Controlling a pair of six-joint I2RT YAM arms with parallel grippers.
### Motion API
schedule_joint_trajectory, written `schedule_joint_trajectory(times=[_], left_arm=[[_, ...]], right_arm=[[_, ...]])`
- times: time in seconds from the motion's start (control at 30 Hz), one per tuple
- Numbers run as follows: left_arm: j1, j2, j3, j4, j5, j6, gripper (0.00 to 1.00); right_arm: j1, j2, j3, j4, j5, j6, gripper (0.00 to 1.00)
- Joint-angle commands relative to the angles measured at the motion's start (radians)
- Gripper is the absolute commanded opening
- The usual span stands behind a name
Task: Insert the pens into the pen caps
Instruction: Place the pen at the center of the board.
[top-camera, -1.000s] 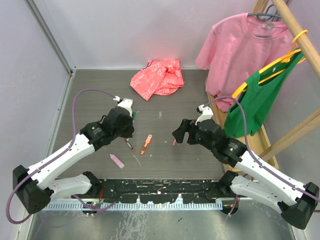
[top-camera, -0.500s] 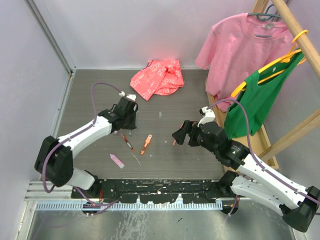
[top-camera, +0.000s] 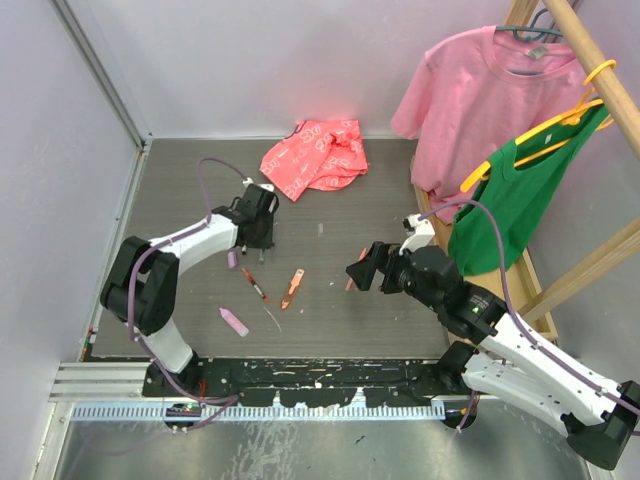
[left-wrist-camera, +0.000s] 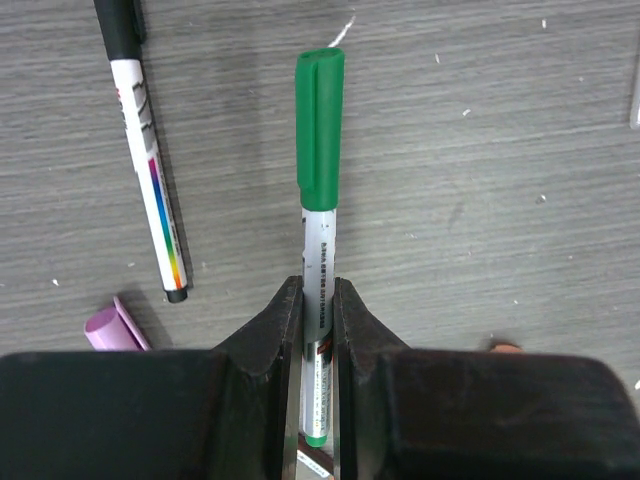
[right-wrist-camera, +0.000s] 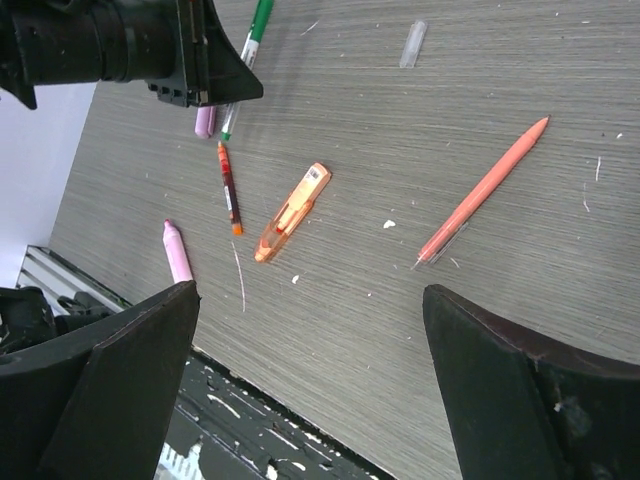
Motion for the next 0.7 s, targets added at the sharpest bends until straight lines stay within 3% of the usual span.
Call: schedule_joint_trajectory(times=[0.0, 0.57, 0.67], left_arm=[[0.034, 0.032, 0.054, 0.058, 0.015, 0.022, 0.0], [0.097, 0.132, 0.086, 0.109, 0.038, 0.022, 0.0], [0.106, 0.15, 0.093, 0.111, 0.052, 0.024, 0.04]], right_arm=[[-0.003, -0.004, 0.008, 0.053, -0.034, -0.011, 0.99], [-0.003, 0.006, -0.014, 0.104, -0.074, -0.009, 0.99], [-0.003, 0.015, -0.012, 0.108, -0.073, -0.01, 0.99]])
